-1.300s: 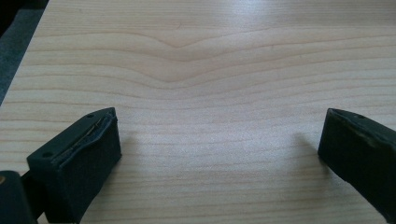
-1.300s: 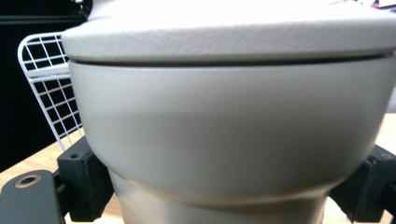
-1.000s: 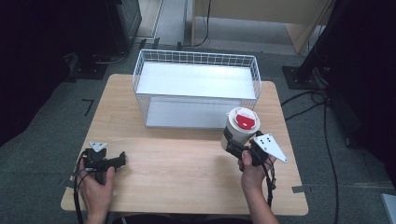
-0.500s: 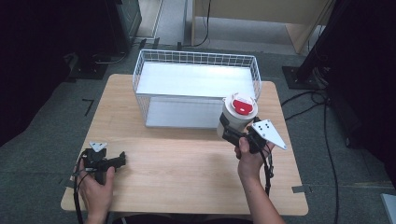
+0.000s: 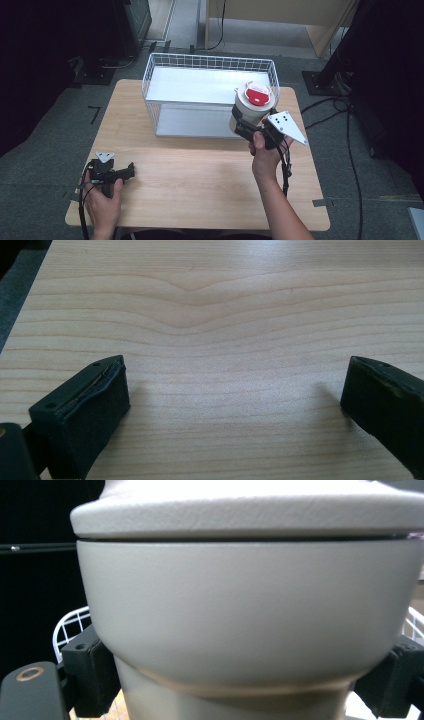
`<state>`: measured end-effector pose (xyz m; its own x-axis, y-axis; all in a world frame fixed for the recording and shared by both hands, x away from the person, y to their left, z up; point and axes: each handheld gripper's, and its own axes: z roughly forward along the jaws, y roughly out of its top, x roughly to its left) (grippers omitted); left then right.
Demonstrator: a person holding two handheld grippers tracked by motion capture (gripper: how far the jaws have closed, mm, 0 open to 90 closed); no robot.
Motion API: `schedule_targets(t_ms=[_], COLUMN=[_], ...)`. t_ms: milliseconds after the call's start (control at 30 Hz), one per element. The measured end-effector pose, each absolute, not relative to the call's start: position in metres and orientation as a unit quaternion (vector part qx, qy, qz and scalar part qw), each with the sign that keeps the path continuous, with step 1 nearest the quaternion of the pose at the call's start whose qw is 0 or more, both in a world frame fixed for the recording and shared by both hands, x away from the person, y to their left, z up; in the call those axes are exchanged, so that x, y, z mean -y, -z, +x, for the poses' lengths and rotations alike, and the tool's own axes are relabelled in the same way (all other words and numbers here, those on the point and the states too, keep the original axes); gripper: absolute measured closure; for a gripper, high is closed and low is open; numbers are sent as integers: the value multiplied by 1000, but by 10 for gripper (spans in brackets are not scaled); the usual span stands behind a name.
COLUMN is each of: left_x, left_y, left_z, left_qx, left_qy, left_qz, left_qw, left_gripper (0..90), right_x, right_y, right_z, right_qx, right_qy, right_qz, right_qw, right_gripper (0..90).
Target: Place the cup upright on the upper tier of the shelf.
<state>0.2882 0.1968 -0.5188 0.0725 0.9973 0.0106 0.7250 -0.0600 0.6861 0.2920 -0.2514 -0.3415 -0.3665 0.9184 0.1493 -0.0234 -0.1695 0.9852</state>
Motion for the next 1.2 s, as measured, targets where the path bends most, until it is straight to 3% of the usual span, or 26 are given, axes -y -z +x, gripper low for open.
schedule_targets(t_ms=[1200], left_x=[-197], left_y=[519], left_z=[288], left_qx=[-631], left_qy=[-255], left_qz=[682], left_qw=[267], left_gripper=[0], right_x=[223], right_y=[295], right_z=[337], right_qx=[-517], right_qy=[-644], right_qz=[399], right_qw=[398], right_gripper=[103])
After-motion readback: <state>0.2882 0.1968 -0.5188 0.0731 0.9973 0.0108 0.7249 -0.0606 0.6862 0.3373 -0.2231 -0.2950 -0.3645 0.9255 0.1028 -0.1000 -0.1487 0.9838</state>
